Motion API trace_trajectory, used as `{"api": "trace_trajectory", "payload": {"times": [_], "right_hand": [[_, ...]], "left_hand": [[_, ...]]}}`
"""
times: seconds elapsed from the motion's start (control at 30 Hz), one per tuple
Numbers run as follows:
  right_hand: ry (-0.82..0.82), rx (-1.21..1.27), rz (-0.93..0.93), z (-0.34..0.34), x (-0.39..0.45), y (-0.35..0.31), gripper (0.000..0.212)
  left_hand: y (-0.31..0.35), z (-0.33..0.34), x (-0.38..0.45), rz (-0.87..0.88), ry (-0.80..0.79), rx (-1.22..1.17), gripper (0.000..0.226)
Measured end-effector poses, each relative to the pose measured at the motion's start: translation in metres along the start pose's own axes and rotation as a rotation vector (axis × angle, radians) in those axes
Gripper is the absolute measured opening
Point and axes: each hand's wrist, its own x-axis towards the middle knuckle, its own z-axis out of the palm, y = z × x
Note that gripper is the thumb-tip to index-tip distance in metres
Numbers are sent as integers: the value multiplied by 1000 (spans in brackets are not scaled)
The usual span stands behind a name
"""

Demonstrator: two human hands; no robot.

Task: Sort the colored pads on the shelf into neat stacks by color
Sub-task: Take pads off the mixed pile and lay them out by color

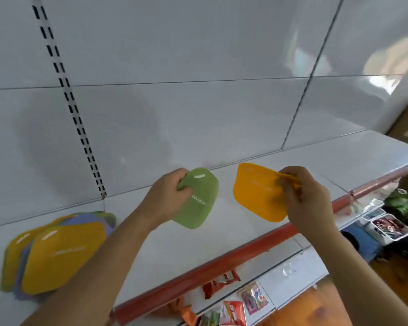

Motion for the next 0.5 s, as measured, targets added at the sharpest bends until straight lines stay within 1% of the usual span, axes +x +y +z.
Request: {"api": "trace_trajectory", "payload": {"times": [0.1, 0.27, 0.4, 0.5], "right_hand": [[40, -71, 31, -50, -4, 44, 19], [70, -89, 80, -132, -12, 118, 20], [113, -23, 139, -181, -7, 174, 19], [137, 12, 194, -204, 6, 210, 18]], "left_hand": [[38, 53, 11, 62, -39, -20, 3], [104, 156, 25, 126, -19, -96, 21], [150, 231, 37, 132, -2, -144, 34], [167, 271, 55, 109, -22, -173, 26]]}}
